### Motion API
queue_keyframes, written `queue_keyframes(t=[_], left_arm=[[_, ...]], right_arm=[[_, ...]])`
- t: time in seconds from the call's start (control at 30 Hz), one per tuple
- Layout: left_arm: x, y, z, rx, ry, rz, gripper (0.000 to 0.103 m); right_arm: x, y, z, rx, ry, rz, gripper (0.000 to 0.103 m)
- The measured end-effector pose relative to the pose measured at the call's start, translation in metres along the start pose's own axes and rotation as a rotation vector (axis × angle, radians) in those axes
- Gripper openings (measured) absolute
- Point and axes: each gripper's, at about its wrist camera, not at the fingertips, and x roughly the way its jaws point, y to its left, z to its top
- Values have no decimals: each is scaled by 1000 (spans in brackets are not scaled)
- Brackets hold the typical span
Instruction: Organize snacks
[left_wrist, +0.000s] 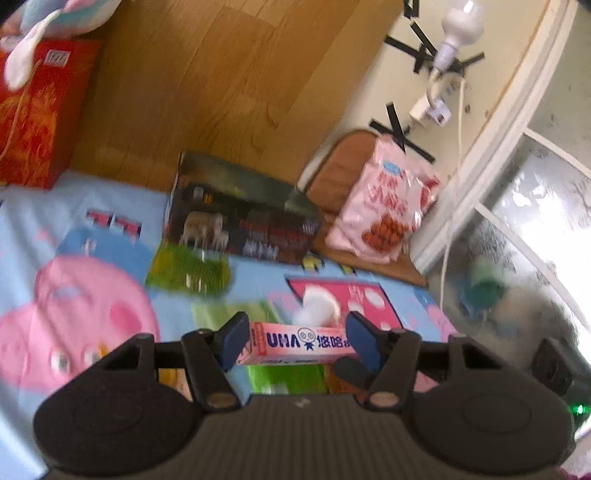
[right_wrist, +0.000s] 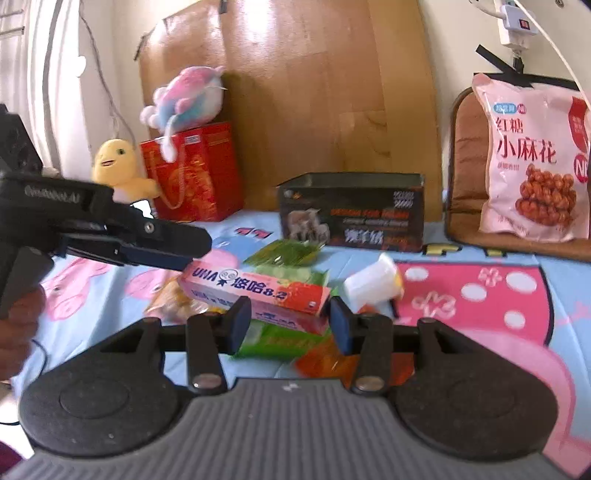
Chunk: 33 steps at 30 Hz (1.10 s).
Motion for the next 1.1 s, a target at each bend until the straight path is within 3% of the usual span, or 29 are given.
queue_keyframes(t=[0.2,0.37,0.47,0.63,0.77,0.9,1.1], left_arm=[[36,1,68,22,-109,32,60],[87,15,106,-4,-121,42,60],[122,26,113,-34,-75,60,60],[156,27,112,-41,-29,48,60],[149,22,111,-24,-39,23,65],[113,22,101,-28,-40,-9,65],[56,16,39,37,34,5,65]], right_arm=[[38,-12,50,-101,-101,-75,49],[78,-47,96,-38,-203,-108,49],[113,-66,108,6,-172,-140,51],[145,-83,99,29,-99,-209,52],[134,-95,92,86,-104,-211,54],[106,-94,85,102,-127,-192,55],[61,-85,43,158,-43,-34,54]])
